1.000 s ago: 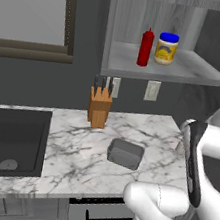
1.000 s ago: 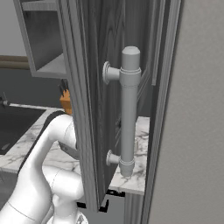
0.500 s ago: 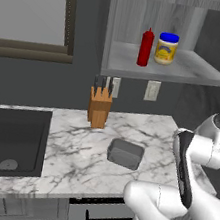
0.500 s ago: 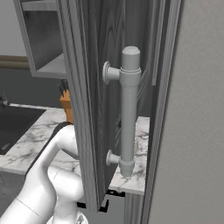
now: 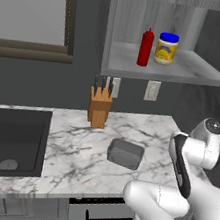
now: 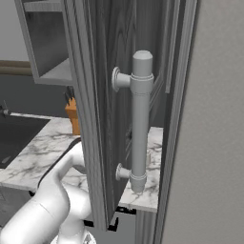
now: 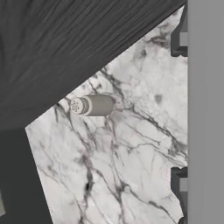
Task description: There are various items on the counter. Only move the condiments/shakers into the cabinet.
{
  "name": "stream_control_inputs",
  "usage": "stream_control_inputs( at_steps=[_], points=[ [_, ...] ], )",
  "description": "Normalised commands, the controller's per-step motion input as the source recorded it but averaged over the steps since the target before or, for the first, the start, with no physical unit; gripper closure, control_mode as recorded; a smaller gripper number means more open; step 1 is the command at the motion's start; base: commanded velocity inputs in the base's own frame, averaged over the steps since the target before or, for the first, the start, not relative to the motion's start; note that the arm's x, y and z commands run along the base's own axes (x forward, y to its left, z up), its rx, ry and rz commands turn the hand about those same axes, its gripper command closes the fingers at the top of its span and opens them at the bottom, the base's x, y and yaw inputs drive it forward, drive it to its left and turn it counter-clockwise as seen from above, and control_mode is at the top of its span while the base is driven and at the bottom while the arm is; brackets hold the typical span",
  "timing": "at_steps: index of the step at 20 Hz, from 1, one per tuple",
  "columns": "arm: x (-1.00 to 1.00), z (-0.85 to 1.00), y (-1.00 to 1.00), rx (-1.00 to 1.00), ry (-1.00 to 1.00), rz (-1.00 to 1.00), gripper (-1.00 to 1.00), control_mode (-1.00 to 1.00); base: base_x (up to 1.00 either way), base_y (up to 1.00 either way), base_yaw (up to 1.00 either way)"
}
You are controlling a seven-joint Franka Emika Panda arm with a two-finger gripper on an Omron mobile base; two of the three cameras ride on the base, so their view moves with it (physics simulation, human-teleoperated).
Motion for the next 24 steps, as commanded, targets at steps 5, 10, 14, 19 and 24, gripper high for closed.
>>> stream_control_inputs(
  at_steps=[5, 10, 14, 19, 24],
  points=[
    [0.36, -0.24, -0.18, 0.0, 0.07, 0.0, -1.0, -1.0, 0.0, 0.0, 0.0],
    [0.42, -0.22, -0.16, 0.0, 0.08, 0.0, -1.0, -1.0, 0.0, 0.0, 0.0],
    [0.36, -0.21, -0.18, 0.0, 0.01, 0.0, -1.0, -1.0, 0.0, 0.0, 0.0],
    [0.19, -0.17, -0.22, 0.0, 0.0, 0.0, -1.0, -1.0, 0.0, 0.0, 0.0],
    [0.02, -0.16, -0.21, 0.0, -0.01, 0.0, -1.0, -1.0, 0.0, 0.0, 0.0]
  ],
)
